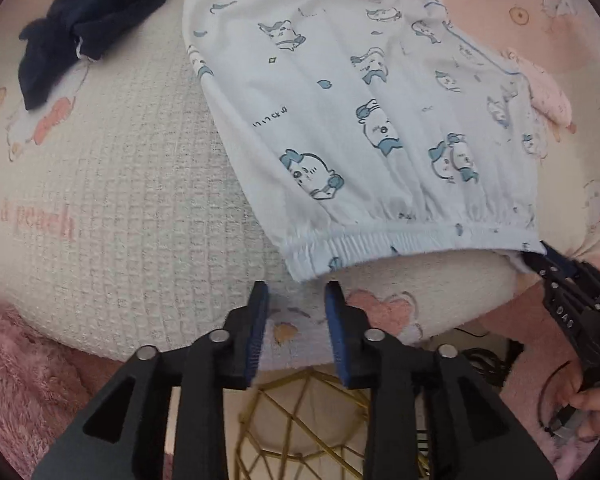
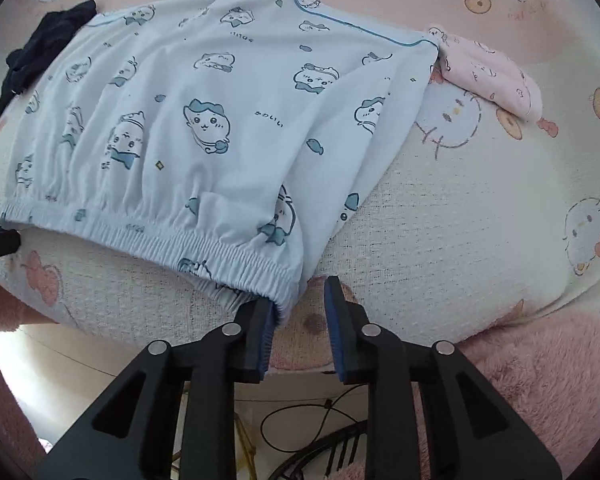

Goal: Fold clothes

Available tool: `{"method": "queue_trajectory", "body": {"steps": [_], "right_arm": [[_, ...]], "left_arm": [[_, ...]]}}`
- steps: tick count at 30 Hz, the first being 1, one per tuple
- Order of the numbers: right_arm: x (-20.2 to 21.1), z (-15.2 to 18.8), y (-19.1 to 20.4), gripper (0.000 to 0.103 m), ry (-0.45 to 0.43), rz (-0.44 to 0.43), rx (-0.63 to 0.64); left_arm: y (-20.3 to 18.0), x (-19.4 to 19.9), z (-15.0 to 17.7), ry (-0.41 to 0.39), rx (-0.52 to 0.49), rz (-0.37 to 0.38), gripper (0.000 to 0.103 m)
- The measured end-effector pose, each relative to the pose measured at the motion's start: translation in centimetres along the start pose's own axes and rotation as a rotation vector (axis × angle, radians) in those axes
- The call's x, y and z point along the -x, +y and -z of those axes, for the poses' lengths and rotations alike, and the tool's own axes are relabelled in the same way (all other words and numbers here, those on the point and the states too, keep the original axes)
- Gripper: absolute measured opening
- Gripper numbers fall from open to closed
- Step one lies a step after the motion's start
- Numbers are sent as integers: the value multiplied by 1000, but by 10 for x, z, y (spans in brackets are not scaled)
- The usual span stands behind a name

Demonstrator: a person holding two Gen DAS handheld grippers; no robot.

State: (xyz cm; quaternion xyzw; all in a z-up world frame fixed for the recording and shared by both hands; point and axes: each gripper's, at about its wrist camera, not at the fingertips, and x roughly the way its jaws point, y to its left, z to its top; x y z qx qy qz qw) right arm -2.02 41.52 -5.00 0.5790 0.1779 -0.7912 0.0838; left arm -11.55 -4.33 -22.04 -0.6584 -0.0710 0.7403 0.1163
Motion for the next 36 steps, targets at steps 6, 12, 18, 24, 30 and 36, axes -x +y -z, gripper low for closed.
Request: {"method": "queue_trajectory", "body": {"steps": [6,12,18,24,30,36], "right_arm": [[28,18,-58,41,-46,-431,-295],[-10,15,-92,44,15,-438,-546],[-34,5,-81,46,107,-434,-574],[-26,6,-56,3,126,-159,-350],[-9,6,-76,13,46,-349,-509],[-20,-8,-48,35,52,-493,-467]], "left_arm": [[47,16,5,-47,243,260,45],[56,-1,-10,-62,325,290,45],[35,-15,-17,-66,237,158,41],[39,-10,-12,-90,240,98,33],[61,-7,-4,-99,358,286,33],[53,-6,-1,-104,341,313,33]]}}
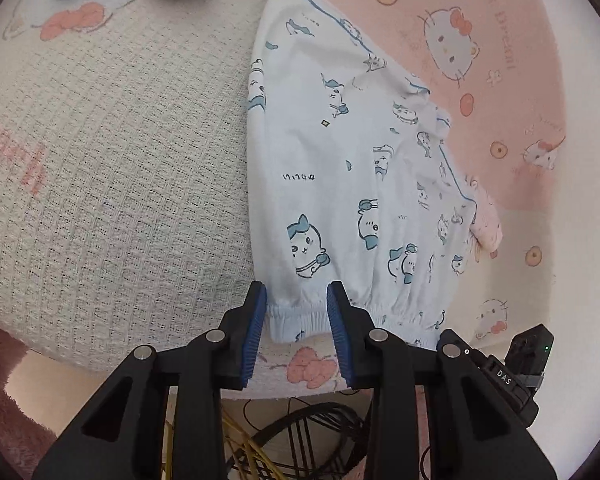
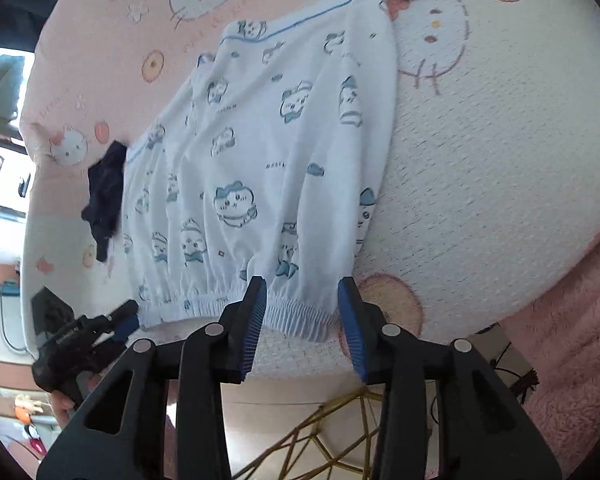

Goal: Fold clothes

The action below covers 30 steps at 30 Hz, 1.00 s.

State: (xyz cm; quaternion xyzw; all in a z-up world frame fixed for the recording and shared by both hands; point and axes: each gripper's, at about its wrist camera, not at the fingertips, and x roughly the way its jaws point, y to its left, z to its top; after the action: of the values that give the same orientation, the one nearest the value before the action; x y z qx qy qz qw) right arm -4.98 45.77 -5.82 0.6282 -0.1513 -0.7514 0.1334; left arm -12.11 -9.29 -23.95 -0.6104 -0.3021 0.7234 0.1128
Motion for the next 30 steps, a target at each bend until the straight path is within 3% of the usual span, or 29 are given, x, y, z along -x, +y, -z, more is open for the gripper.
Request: {"method": "queue_trajectory", "body": {"steps": [2,3,5,8,10,11,12,13,14,22,25,30], "right_arm": [[-13,6,-2,29,36,150,36],[-13,4,-5,25,22,162,39],[-8,5,-10,27,25,180,20],[-9,5,-15,33,33,124,-26],[-11,3,-16,34,50,66,-45],[-15,3,-14,29,68,32,-37],[-18,2,-11,16,85,1,-28],[-21,4,-6,14,89,16,-3],[-16,5,-5,11,75,22,11],[26,23,8,9,-24,30,104],[24,31,2,9,7,37,76],[-23,25,19,10,147,91,11]], "left_arm": [[-1,-3,-2,1,-10,-60,34],[0,-3,-2,-3,-10,-90,34],[4,-1,-1,-5,2,-75,36],[1,-9,1,31,9,-20,46],[-6,-11,4,23,-18,-36,46],[-10,-12,5,16,-45,-58,46],[-14,-13,5,9,-69,-80,34],[-16,-12,5,1,-87,-104,20],[-17,-11,6,-7,-99,-120,13],[-21,12,21,-35,-118,-135,12],[-17,10,22,-11,-111,-140,12],[-3,-6,19,67,-64,-186,14]]}}
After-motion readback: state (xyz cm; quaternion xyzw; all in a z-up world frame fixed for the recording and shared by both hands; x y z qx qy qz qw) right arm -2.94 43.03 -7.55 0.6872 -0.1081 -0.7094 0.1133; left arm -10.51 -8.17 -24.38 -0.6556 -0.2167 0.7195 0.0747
